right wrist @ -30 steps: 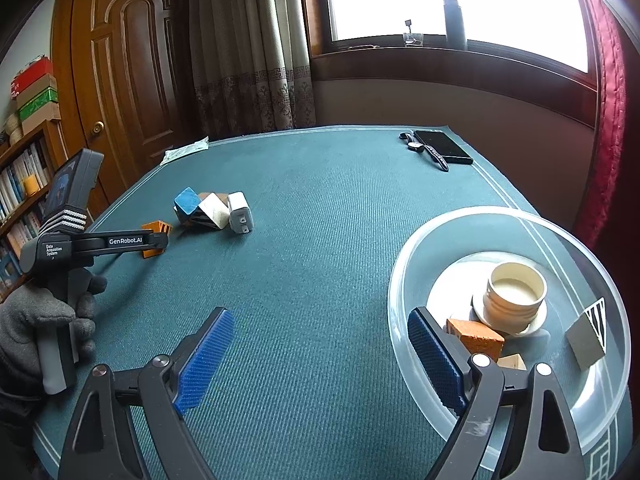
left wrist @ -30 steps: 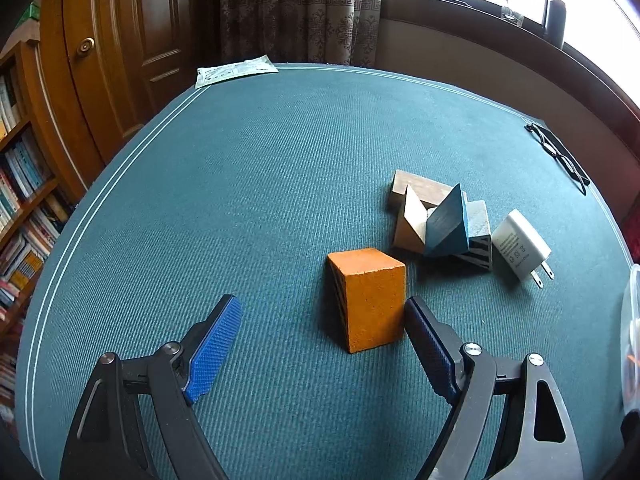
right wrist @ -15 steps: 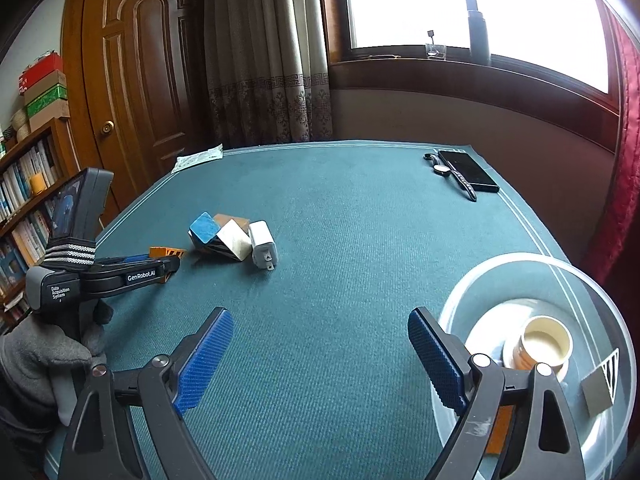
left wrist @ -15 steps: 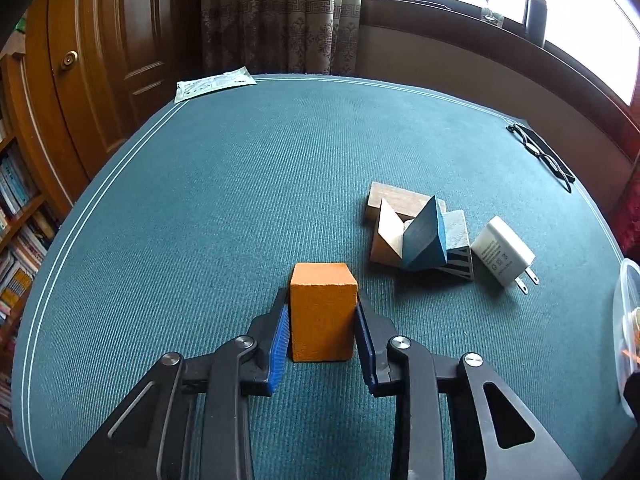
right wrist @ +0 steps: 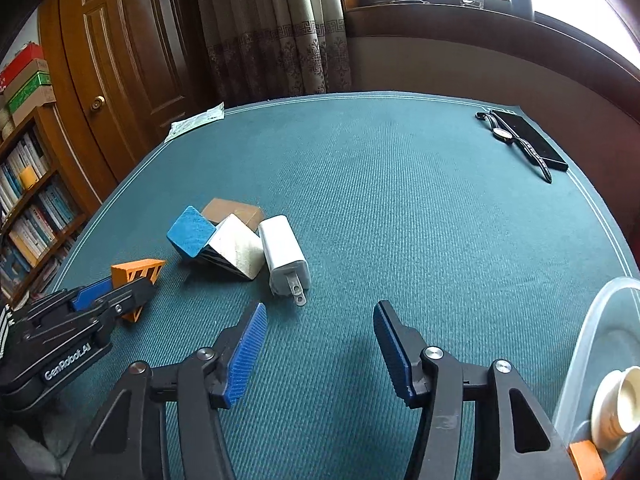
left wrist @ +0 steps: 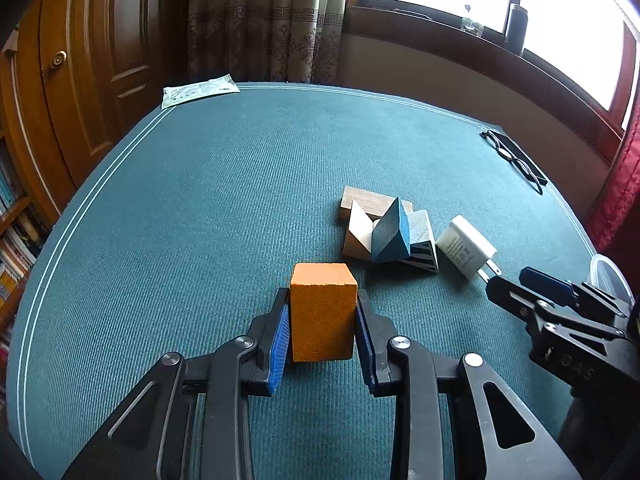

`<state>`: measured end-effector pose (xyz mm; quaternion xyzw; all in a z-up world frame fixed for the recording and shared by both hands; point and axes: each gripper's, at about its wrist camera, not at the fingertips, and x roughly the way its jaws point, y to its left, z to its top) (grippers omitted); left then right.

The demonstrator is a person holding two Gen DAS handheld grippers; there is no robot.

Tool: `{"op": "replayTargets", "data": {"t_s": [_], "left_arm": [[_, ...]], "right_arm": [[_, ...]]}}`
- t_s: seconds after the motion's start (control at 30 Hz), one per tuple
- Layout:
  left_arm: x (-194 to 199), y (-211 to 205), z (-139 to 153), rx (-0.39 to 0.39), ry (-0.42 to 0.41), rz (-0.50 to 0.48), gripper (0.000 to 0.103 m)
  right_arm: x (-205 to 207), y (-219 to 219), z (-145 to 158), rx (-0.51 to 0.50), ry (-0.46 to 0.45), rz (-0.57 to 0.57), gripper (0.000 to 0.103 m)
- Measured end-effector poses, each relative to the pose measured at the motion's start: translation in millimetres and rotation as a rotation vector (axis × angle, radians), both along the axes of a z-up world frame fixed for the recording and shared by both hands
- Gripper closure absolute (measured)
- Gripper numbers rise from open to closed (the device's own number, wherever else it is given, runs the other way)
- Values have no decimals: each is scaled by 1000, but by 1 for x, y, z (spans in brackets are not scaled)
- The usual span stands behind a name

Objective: Organize rigid objects
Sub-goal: 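Grasp the white phone charger with the right tool while the left tool holds the orange block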

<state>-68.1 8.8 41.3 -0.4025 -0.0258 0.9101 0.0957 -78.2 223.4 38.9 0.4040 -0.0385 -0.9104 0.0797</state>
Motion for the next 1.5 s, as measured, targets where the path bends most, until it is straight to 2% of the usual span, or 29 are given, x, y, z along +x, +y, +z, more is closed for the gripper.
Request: {"op": "replayTargets", "data": {"t_s": [0.23, 0.3, 0.43, 0.5, 1.07, 1.5], "left_arm": [[6, -3, 5, 18, 4, -6, 72], [8, -3, 6, 24, 6, -8, 72], [8, -3, 7, 31, 4, -10, 72], [8, -3, 6, 33, 2, -10, 72], [16, 7, 10, 33, 11, -43, 72], [23, 24, 9, 3, 10, -69, 72]], "right_arm": [[-22, -13, -2, 19, -11, 24, 48], [-29, -16, -6, 17, -28, 26, 57], [-35, -21, -8, 34, -27, 33, 66], [-35, -23, -7, 40, -27, 37, 78], [12, -5, 10, 8, 11, 41, 79], [48, 28, 20, -57, 31, -3, 79]]}}
